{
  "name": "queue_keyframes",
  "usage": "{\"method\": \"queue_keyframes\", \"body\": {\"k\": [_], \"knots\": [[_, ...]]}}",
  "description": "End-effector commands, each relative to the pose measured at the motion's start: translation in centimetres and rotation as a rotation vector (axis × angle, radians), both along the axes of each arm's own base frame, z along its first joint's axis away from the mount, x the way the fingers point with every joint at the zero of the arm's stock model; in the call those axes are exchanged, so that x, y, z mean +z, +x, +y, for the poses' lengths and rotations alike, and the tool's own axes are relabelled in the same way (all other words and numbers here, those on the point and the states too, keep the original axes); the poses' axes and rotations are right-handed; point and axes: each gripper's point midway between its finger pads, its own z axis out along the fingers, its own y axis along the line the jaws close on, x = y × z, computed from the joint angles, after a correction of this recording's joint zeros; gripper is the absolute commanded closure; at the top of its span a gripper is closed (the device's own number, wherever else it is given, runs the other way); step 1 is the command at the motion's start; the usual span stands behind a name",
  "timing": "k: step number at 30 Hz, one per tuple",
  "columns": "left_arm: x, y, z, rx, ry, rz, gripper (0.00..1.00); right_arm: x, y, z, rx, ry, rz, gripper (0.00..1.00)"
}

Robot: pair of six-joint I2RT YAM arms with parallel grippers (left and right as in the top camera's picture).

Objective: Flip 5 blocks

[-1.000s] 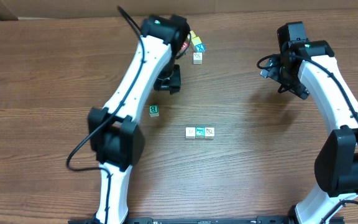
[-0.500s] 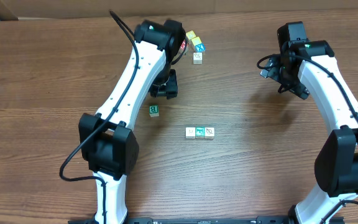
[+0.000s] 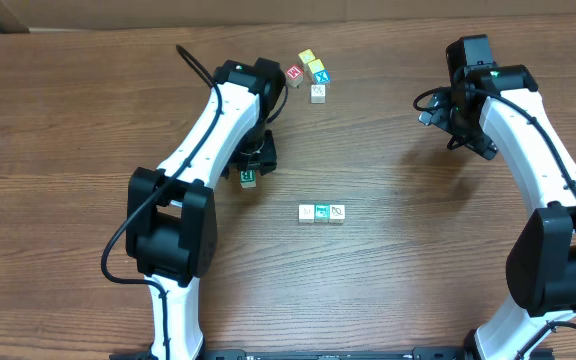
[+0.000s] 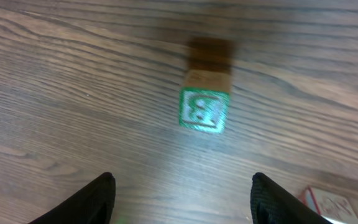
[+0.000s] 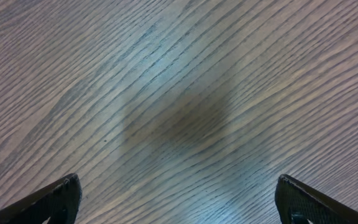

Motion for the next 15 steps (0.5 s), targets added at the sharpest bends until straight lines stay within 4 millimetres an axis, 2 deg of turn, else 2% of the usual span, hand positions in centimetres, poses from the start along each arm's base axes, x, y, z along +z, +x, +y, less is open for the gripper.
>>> {"method": "queue_keyframes", "body": {"k": [1, 6, 15], "knots": [[-0.5, -0.2, 0.6, 0.022, -0.007, 0.007, 0.38, 1.1, 0.2, 0.0, 0.0, -0.002, -0.034, 0.0], [-0.4, 0.0, -0.9, -0.017, -0.109, -0.025, 0.39, 1.1, 0.2, 0.0, 0.0, -0.002, -0.034, 0.0], [1.9, -0.3, -0.5, -0.028, -0.145, -0.183, 0.38, 1.1, 0.2, 0.0, 0.0, -0.002, -0.034, 0.0]]}}
